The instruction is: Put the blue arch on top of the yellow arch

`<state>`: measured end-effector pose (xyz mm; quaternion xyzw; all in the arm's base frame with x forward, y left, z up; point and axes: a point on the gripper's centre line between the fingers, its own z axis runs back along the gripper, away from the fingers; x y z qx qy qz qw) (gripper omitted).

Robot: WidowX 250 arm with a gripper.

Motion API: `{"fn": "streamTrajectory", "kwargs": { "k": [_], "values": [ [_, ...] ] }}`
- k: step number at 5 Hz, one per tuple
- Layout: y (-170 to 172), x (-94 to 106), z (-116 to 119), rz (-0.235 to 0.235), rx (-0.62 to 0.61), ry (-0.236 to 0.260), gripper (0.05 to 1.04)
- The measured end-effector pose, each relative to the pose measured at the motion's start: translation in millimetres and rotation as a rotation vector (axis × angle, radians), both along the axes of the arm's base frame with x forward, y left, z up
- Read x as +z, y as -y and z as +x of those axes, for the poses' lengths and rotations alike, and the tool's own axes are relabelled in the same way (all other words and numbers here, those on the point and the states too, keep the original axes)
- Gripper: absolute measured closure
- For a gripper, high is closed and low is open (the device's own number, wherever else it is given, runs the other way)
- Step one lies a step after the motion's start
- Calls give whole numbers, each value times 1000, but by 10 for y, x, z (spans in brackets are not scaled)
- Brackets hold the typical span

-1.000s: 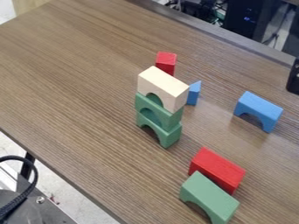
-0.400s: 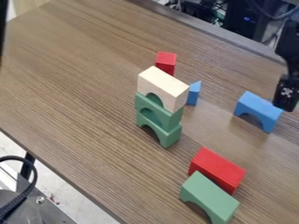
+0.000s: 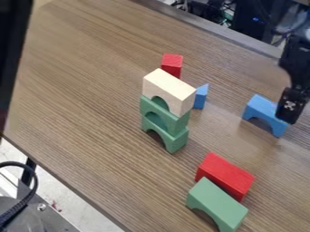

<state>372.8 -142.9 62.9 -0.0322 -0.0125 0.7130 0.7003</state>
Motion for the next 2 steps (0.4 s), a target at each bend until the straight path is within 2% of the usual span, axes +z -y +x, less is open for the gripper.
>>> {"fn": "streamTrajectory", "kwargs": {
  "k": [2],
  "values": [
    [-117, -91, -10, -29, 64, -41, 83]
  ]
}}
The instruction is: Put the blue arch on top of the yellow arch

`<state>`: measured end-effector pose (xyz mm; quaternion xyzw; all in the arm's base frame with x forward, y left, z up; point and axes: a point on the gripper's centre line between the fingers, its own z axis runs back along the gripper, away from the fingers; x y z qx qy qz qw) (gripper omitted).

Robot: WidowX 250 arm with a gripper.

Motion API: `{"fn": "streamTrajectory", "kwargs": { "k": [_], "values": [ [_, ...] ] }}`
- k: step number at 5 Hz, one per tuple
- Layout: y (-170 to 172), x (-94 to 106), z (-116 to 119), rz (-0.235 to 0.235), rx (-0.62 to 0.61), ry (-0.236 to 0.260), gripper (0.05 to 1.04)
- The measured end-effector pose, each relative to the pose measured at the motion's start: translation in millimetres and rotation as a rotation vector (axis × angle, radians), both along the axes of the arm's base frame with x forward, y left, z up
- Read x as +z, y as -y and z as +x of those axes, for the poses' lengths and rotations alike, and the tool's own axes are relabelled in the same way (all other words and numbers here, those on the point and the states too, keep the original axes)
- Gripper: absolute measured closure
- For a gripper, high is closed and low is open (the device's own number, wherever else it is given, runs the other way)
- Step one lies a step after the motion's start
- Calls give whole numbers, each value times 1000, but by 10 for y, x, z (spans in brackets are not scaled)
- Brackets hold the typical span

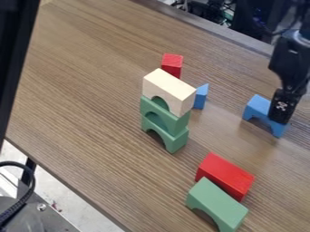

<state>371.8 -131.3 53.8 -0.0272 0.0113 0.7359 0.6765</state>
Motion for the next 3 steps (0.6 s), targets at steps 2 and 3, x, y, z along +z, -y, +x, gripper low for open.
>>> {"fn": "streamTrajectory", "kwargs": {
  "k": [2, 3],
  "values": [
    [-71, -274, -84, -43, 69, -54, 254],
    [-78, -320, -95, -50, 95, -50, 482]
  ]
}}
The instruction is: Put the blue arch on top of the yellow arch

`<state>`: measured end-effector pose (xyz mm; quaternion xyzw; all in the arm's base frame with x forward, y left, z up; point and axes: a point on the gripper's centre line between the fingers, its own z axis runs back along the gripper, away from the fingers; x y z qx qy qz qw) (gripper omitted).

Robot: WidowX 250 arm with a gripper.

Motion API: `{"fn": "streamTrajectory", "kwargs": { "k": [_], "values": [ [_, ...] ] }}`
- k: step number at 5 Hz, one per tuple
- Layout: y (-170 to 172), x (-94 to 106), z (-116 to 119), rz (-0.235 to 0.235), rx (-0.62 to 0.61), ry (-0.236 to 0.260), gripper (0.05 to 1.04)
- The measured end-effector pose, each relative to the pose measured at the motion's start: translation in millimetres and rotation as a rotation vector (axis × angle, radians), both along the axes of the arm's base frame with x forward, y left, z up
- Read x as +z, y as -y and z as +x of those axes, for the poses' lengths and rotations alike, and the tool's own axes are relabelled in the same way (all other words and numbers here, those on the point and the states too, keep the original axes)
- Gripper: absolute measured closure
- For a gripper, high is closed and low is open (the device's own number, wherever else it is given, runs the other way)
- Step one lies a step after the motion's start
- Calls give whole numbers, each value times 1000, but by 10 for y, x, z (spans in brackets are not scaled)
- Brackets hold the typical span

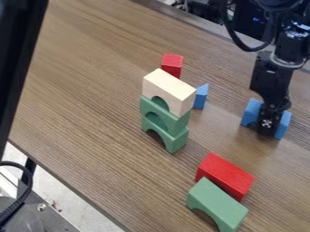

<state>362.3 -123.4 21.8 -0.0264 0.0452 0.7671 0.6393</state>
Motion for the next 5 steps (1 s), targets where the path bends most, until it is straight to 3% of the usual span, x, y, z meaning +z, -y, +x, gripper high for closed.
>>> {"fn": "streamTrajectory", "kwargs": {
  "k": [1, 2, 3, 4, 5],
  "values": [
    [-3, 15, -56, -8, 9, 11, 483],
    [41, 276, -77, -71, -3, 66, 483],
    [19, 784, -93, -77, -36, 123, 483],
    [-24, 1101, -190, -72, -81, 154, 483],
    [-71, 1224, -342, -60, -137, 133, 484]
  ]
}}
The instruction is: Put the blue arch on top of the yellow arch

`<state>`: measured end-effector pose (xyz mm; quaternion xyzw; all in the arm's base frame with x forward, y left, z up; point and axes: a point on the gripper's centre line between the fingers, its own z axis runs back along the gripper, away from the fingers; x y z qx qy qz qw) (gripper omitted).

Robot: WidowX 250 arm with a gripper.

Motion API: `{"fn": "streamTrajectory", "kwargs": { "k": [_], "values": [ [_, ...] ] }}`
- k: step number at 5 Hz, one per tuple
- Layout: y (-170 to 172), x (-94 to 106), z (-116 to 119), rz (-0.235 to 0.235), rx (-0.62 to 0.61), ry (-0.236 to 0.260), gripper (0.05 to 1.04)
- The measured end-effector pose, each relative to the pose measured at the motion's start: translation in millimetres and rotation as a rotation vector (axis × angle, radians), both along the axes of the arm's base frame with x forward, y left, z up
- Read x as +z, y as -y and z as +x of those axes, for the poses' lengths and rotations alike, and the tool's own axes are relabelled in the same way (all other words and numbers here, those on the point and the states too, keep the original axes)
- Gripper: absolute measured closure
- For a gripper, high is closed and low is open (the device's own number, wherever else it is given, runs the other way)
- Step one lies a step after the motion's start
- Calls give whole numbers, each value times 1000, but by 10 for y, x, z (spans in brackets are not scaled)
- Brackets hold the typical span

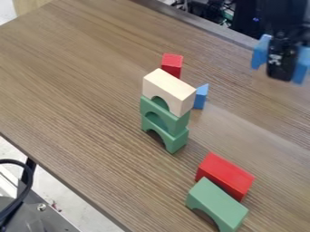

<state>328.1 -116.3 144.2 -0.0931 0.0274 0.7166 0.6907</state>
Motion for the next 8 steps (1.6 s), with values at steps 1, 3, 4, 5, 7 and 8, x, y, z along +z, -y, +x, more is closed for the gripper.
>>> {"fn": "streamTrajectory", "kwargs": {
  "k": [1, 3, 4, 5, 7, 8],
  "values": [
    [-126, -1, -78, 93, 7, -50, 484],
    [-301, 105, -176, 158, 78, -47, 484],
    [-421, 142, -260, 141, 116, -52, 484],
    [-521, 154, -348, 97, 124, -66, 484],
    [-718, 100, -426, 55, 76, -124, 484],
    [-797, 31, -453, 62, 38, -168, 484]
  ]
}}
